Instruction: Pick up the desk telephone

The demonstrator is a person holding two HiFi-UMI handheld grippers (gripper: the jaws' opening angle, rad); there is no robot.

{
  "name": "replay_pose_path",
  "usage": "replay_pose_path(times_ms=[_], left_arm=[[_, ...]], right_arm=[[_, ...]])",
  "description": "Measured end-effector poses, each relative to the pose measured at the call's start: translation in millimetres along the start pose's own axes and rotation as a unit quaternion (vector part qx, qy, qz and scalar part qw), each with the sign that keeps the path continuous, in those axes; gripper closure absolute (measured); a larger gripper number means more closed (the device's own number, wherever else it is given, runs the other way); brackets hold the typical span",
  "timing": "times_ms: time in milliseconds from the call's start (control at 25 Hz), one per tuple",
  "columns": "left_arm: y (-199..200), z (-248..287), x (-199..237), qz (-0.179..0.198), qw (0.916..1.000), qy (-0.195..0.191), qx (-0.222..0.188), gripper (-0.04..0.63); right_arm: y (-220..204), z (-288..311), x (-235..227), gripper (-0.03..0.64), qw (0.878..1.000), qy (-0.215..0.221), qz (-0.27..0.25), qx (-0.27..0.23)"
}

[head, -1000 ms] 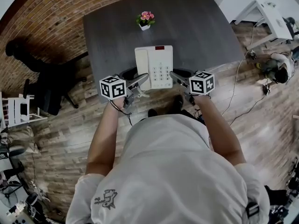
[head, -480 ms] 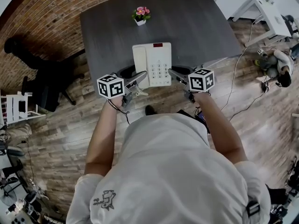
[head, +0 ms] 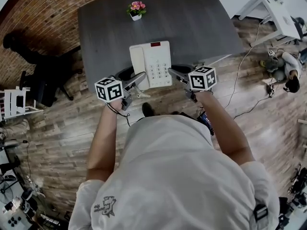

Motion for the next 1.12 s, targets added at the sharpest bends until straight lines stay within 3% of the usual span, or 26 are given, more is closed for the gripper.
replay_pose_path(times_ms=[800, 1120], left_arm=[[-69.1, 63.0, -94.8, 0.003, 0.9994, 0.031, -0.014, 0.272], [-126.5, 68.7, -137.3, 0.012, 0.9989, 0.038, -0.024, 0.273]], right_arm=[[-51.5, -113.1, -28.3, 0.541, 1.0, 0.011, -0.01, 0.002], [-105.6, -160.0, -18.4, 0.54, 1.0, 0.017, -0.013, -0.009]])
Point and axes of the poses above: the fingertips, and each gripper's own axes: z forward along the fingers, x to its left, y out of its top, the point moved 4 cm from there along -z, backward along the fingers, and after that the axes turned 5 degrees about -z, right-handed, at the moved point
